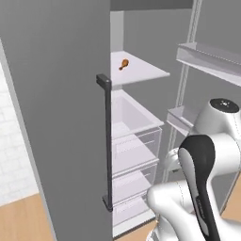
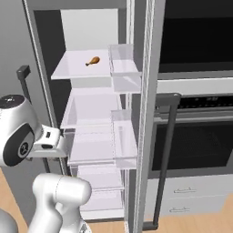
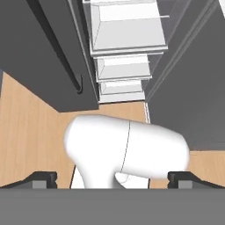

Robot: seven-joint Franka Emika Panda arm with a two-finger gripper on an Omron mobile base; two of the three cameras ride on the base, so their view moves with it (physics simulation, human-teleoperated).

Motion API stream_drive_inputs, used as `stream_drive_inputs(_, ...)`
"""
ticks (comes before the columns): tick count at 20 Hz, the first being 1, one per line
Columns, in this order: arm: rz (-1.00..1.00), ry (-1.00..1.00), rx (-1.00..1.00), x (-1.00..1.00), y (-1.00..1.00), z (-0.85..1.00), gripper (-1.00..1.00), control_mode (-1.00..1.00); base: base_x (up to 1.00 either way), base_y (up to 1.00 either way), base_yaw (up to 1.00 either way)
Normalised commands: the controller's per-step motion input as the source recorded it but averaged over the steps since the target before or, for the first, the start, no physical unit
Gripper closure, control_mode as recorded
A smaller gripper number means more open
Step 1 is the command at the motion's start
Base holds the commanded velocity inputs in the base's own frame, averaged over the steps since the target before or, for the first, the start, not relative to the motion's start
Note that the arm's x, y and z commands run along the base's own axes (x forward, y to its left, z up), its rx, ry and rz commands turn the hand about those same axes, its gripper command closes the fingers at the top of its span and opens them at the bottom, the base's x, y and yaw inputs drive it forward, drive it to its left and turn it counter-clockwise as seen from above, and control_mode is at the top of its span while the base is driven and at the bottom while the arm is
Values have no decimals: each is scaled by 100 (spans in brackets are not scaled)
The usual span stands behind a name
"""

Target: Place one carrot and one chicken drumstick in each tupperware on the nearby counter, to pack two identical lunches.

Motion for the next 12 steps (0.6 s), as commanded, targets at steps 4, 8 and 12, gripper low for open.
stream_drive_inputs(4, 0, 0, 0, 0, 0, 0, -100, 100, 82, -5, 15)
stream_drive_inputs(8, 0, 0, 0, 0, 0, 0, -100, 100, 27, -42, 14)
stream_drive_inputs(12, 0, 0, 0, 0, 0, 0, -100, 100, 3, -49, 4)
